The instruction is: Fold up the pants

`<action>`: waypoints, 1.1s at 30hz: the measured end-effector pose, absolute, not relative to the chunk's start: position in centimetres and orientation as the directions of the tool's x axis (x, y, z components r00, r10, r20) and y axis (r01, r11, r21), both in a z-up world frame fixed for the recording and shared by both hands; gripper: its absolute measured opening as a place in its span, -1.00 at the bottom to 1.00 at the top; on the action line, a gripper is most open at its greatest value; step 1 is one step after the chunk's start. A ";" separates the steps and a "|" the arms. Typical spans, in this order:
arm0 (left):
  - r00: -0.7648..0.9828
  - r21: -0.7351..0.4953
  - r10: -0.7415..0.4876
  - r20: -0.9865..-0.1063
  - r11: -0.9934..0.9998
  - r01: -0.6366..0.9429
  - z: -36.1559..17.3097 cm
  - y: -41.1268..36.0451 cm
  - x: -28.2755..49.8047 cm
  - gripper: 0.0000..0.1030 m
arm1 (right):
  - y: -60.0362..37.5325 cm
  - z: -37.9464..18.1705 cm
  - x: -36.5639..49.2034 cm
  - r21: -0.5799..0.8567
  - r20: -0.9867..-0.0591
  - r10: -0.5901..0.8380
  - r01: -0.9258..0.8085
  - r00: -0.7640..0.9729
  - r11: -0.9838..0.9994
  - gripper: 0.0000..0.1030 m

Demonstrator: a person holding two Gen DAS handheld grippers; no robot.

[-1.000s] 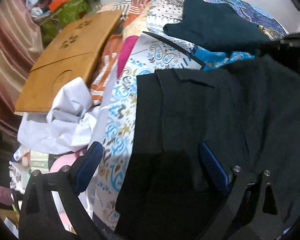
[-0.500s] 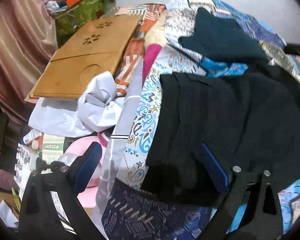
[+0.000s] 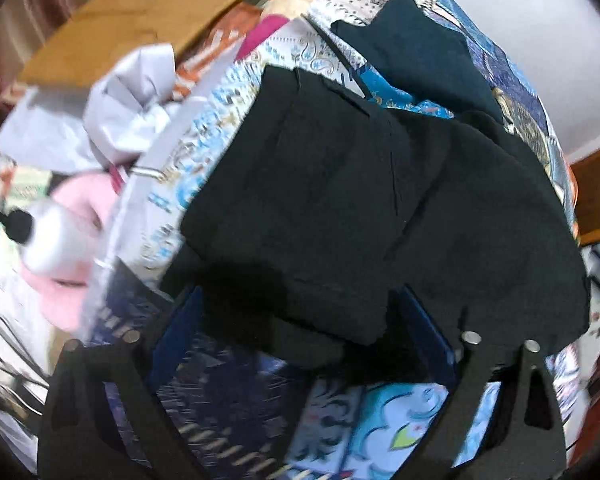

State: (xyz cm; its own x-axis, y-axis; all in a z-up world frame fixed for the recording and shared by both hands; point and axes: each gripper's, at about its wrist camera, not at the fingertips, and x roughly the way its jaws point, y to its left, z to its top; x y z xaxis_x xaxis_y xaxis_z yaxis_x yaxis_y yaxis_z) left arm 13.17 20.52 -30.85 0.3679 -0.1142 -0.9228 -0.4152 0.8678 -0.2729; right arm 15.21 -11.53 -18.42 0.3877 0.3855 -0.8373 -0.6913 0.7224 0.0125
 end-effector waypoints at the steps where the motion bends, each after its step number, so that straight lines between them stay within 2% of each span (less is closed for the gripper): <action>1: 0.366 -0.259 -0.095 -0.926 0.864 -0.431 -30.8 20.5 13.4 0.58 | -11.8 -19.0 14.7 0.007 -0.844 0.376 -0.693 0.382 0.720 0.18; 3: 0.365 -0.211 -0.039 -0.930 0.871 -0.444 -30.5 20.2 13.9 0.35 | -12.6 -19.4 13.7 0.006 -0.840 0.379 -0.690 0.389 0.723 0.18; 5: 0.356 -0.159 0.014 -0.934 0.878 -0.452 -30.3 20.0 14.4 -0.02 | -13.7 -19.3 13.5 0.042 -0.821 0.412 -0.678 0.395 0.734 0.21; 8: 0.365 -0.106 0.068 -0.928 0.894 -0.436 -29.7 19.9 14.6 -0.27 | -14.7 -19.5 13.8 0.099 -0.816 0.434 -0.648 0.381 0.755 0.22; 9: 0.363 -0.058 0.116 -0.924 0.899 -0.435 -29.4 19.4 14.6 -0.43 | -14.9 -19.7 13.8 0.116 -0.815 0.440 -0.639 0.377 0.761 0.22; 10: 0.355 -0.015 0.156 -0.922 0.901 -0.434 -29.3 19.4 14.6 -0.71 | -15.1 -19.9 13.9 0.134 -0.813 0.449 -0.630 0.371 0.765 0.22; 15: 0.416 0.011 0.210 -0.885 0.902 -0.432 -26.6 18.9 13.1 -0.74 | -15.8 -20.1 13.7 0.168 -0.806 0.465 -0.613 0.365 0.772 0.22; 19: 0.455 -0.013 0.205 -0.867 0.902 -0.431 -24.7 19.3 11.6 -0.75 | -16.4 -19.6 13.8 0.160 -0.806 0.462 -0.615 0.370 0.772 0.22; 22: 0.424 -0.010 0.189 -0.886 0.906 -0.423 -25.8 20.1 11.2 -0.74 | -16.5 -19.8 13.9 0.179 -0.809 0.468 -0.609 0.356 0.773 0.22; 25: 0.360 -0.033 0.133 -0.923 0.906 -0.422 -29.3 20.4 11.0 -0.72 | -16.5 -20.1 13.9 0.199 -0.810 0.474 -0.598 0.345 0.776 0.22; 27: 0.329 -0.004 0.142 -0.934 0.914 -0.407 -31.4 19.9 11.0 -0.65 | -16.4 -19.9 14.0 0.203 -0.812 0.473 -0.594 0.341 0.779 0.22; 30: 0.347 0.083 0.221 -0.911 0.924 -0.372 -30.7 18.7 10.9 -0.55 | -15.7 -19.1 13.9 0.165 -0.819 0.448 -0.601 0.359 0.782 0.22; 33: 0.365 0.150 0.277 -0.889 0.928 -0.340 -28.6 18.4 11.0 -0.28 | -14.8 -17.9 13.9 0.129 -0.808 0.448 -0.628 0.382 0.768 0.22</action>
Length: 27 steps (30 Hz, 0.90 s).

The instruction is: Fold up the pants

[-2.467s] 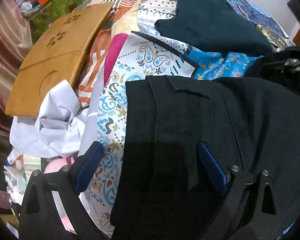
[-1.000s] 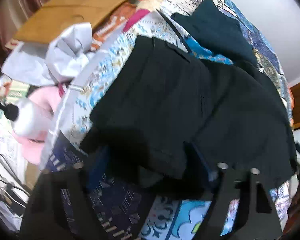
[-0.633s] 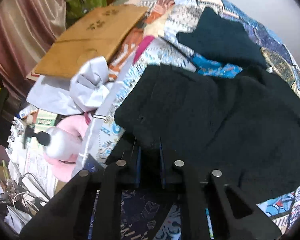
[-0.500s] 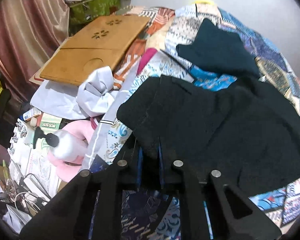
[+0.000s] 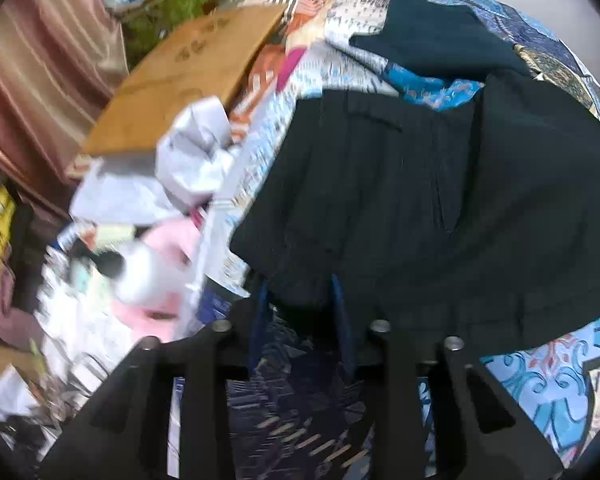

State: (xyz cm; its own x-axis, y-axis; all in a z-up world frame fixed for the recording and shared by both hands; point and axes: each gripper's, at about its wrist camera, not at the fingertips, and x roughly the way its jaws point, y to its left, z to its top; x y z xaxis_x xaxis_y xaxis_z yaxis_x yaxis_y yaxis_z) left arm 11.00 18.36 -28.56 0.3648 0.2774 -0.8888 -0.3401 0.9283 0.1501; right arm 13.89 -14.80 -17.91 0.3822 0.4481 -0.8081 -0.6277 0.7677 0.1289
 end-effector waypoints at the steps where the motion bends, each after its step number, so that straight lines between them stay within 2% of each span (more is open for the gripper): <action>1: 0.383 0.152 0.284 -0.879 0.928 -0.339 -27.8 18.4 11.0 -0.17 | -14.4 -17.4 14.0 0.121 -0.801 0.453 -0.635 0.392 0.763 0.22; 4: 0.468 0.141 0.291 -0.835 0.934 -0.329 -24.8 18.6 11.5 0.13 | -13.4 -16.9 14.7 0.127 -0.788 0.467 -0.637 0.400 0.761 0.22; 7: 0.530 0.119 0.260 -0.807 0.951 -0.286 -23.2 18.1 13.4 0.27 | -12.4 -17.5 15.5 0.135 -0.797 0.460 -0.627 0.391 0.767 0.22; 10: 0.529 0.096 0.211 -0.822 0.967 -0.236 -24.1 17.5 16.1 0.28 | -11.8 -19.1 15.9 0.134 -0.828 0.428 -0.613 0.363 0.778 0.22; 15: 0.386 0.013 0.061 -0.920 0.992 -0.127 -29.0 16.8 21.4 0.28 | -12.9 -20.3 14.6 0.156 -0.844 0.424 -0.607 0.328 0.779 0.22; 19: 0.320 0.086 0.120 -0.940 0.989 -0.118 -31.7 16.9 24.6 0.27 | -15.7 -19.8 14.2 0.200 -0.837 0.428 -0.539 0.340 0.818 0.22; 27: 0.361 0.240 0.303 -0.882 0.948 -0.209 -32.6 17.0 24.5 0.25 | -22.9 -20.3 13.2 0.251 -0.841 0.387 -0.363 0.377 0.897 0.22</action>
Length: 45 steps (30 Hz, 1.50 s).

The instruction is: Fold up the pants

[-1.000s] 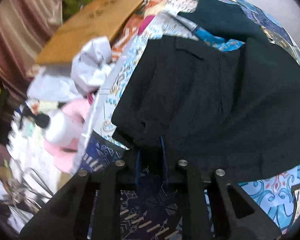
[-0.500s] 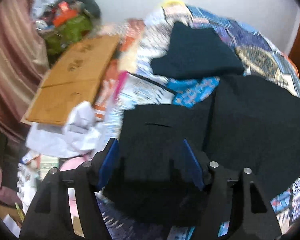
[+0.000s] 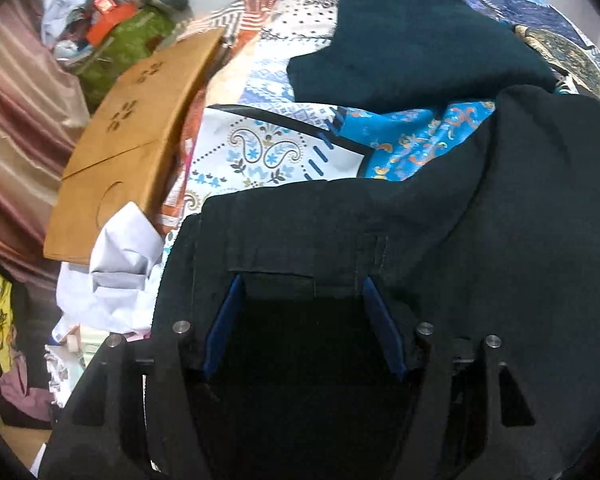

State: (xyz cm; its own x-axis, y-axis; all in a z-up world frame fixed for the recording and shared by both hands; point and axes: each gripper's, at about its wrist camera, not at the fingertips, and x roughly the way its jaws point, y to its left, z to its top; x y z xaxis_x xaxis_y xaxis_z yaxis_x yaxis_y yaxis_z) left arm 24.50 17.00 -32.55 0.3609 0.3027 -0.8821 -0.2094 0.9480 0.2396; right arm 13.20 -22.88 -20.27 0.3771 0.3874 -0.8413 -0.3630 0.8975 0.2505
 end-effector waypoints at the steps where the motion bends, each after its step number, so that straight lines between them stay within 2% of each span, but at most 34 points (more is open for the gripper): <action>1: 0.354 0.266 0.334 -0.874 0.937 -0.227 -32.5 17.0 24.5 0.37 | -23.7 -20.3 12.9 0.260 -0.839 0.389 -0.347 0.382 0.901 0.22; 5: 0.368 0.348 0.398 -0.840 0.917 -0.195 -31.2 15.9 24.3 0.38 | -26.5 -19.3 11.7 0.254 -0.828 0.365 -0.297 0.426 0.921 0.22; 7: 0.406 0.383 0.423 -0.810 0.906 -0.179 -29.7 15.0 24.1 0.38 | -27.9 -18.4 11.4 0.297 -0.800 0.397 -0.279 0.449 0.913 0.22; 9: 0.458 0.347 0.382 -0.803 0.924 -0.161 -27.4 14.0 23.9 0.38 | -29.1 -18.0 11.1 0.328 -0.783 0.410 -0.250 0.468 0.911 0.22; 10: 0.474 0.328 0.361 -0.803 0.932 -0.155 -26.6 13.6 23.8 0.40 | -29.5 -17.8 11.0 0.303 -0.788 0.373 -0.220 0.490 0.927 0.22; 17: 0.557 0.180 0.164 -0.814 0.983 -0.026 -22.0 7.3 24.8 0.70 | -34.7 -17.7 9.9 0.250 -0.787 0.250 -0.079 0.564 0.965 0.22; 22: 0.449 0.091 -0.001 -0.893 0.979 0.182 -24.4 -0.2 26.9 0.71 | -38.4 -18.8 8.4 0.301 -0.797 0.222 0.050 0.562 0.952 0.22; 23: 0.427 0.104 -0.001 -0.904 0.969 0.222 -25.1 -1.8 27.4 0.71 | -39.1 -19.0 7.9 0.312 -0.799 0.220 0.073 0.560 0.947 0.22; 25: 0.481 0.212 0.069 -0.874 0.945 0.250 -25.4 -4.8 27.9 0.71 | -39.9 -19.5 7.3 0.354 -0.797 0.244 0.099 0.552 0.930 0.22; 27: 0.486 0.244 0.075 -0.870 0.924 0.294 -25.3 -7.3 28.9 0.71 | -40.7 -20.2 6.9 0.425 -0.785 0.298 0.123 0.543 0.897 0.22; 32: 0.405 0.157 0.001 -0.914 0.923 0.352 -26.4 -11.1 31.9 0.71 | -41.4 -22.5 6.9 0.527 -0.764 0.369 0.181 0.529 0.830 0.22; 37: 0.278 0.002 -0.096 -0.956 0.944 0.331 -27.9 -13.0 34.6 0.73 | -41.3 -23.7 8.5 0.590 -0.730 0.418 0.188 0.541 0.785 0.23; 38: 0.278 0.008 -0.086 -0.957 0.947 0.321 -28.2 -13.6 34.9 0.79 | -41.3 -23.9 9.2 0.600 -0.721 0.426 0.186 0.547 0.778 0.23; 42: 0.320 0.067 -0.051 -0.946 0.935 0.349 -27.9 -16.4 34.3 0.79 | -41.1 -24.5 10.6 0.609 -0.702 0.414 0.188 0.579 0.770 0.28; 44: 0.337 0.081 -0.049 -0.940 0.929 0.361 -27.7 -17.6 34.3 0.79 | -41.0 -24.4 11.0 0.603 -0.700 0.396 0.194 0.594 0.774 0.21; 45: 0.326 0.060 -0.072 -0.943 0.925 0.376 -27.6 -18.0 34.4 0.79 | -40.9 -24.4 11.1 0.597 -0.702 0.389 0.196 0.596 0.778 0.06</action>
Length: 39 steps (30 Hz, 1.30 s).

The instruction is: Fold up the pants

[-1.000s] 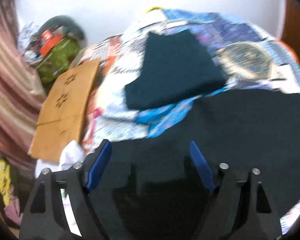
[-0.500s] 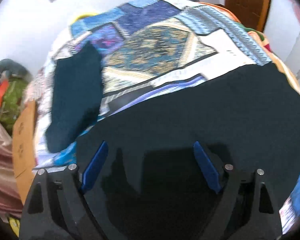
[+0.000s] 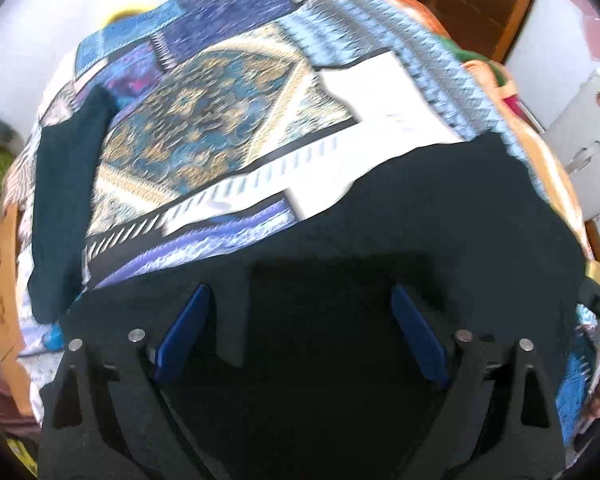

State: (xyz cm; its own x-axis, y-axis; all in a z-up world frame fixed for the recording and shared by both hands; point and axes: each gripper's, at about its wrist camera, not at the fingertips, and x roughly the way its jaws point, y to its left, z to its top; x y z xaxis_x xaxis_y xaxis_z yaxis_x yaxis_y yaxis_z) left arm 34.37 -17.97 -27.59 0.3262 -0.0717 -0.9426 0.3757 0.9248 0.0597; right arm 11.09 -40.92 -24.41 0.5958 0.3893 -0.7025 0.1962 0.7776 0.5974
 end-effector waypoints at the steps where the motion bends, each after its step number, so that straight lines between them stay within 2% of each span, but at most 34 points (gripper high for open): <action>1: 0.322 0.048 -0.085 -0.943 0.922 0.385 -27.4 -18.5 34.4 0.76 | -40.9 -24.4 11.4 0.585 -0.710 0.376 0.201 0.595 0.786 -0.19; 2: 0.333 0.054 -0.084 -0.939 0.921 0.385 -27.1 -18.9 34.2 0.74 | -41.1 -24.3 11.6 0.567 -0.720 0.354 0.213 0.597 0.795 -0.32; 4: 0.383 0.084 -0.082 -0.920 0.914 0.397 -26.0 -19.6 33.6 0.73 | -41.5 -24.2 12.0 0.570 -0.720 0.356 0.213 0.596 0.794 -0.79; 11: 0.484 0.131 -0.112 -0.868 0.889 0.439 -22.4 -19.6 30.9 0.73 | -41.4 -20.9 11.9 0.526 -0.694 0.325 0.145 0.643 0.838 -0.85; 14: 0.495 0.140 -0.112 -0.862 0.886 0.443 -21.9 -18.8 29.8 0.73 | -41.4 -21.1 11.5 0.518 -0.735 0.315 0.197 0.601 0.832 -0.76; 15: 0.492 0.135 -0.116 -0.863 0.885 0.445 -21.8 -18.4 29.5 0.73 | -41.2 -21.4 11.4 0.512 -0.750 0.317 0.207 0.580 0.833 -0.51; 16: 0.489 0.130 -0.121 -0.864 0.884 0.449 -21.8 -18.0 29.3 0.73 | -41.0 -21.9 10.8 0.505 -0.766 0.323 0.210 0.557 0.837 -0.13; 18: 0.485 0.129 -0.123 -0.866 0.881 0.455 -21.9 -17.4 28.6 0.73 | -40.3 -22.4 9.9 0.502 -0.774 0.333 0.200 0.539 0.842 0.15; 27: 0.405 0.157 -0.069 -0.912 0.853 0.498 -26.3 -18.2 27.3 0.74 | -39.2 -23.9 10.0 0.573 -0.734 0.389 0.201 0.556 0.795 0.23; 33: 0.411 0.137 -0.091 -0.907 0.860 0.492 -26.8 -19.4 27.6 0.75 | -39.2 -24.5 12.5 0.622 -0.698 0.412 0.212 0.586 0.753 0.22; 35: 0.414 0.137 -0.093 -0.906 0.859 0.493 -26.9 -19.6 27.6 0.76 | -39.3 -24.5 12.8 0.616 -0.697 0.397 0.215 0.597 0.758 0.07; 37: 0.423 0.145 -0.092 -0.902 0.856 0.496 -26.9 -19.7 27.5 0.76 | -39.5 -24.5 13.1 0.576 -0.719 0.355 0.225 0.598 0.786 -0.56; 39: 0.430 0.150 -0.092 -0.898 0.855 0.497 -26.7 -19.7 27.4 0.75 | -39.8 -24.6 13.6 0.574 -0.721 0.352 0.229 0.597 0.787 -0.82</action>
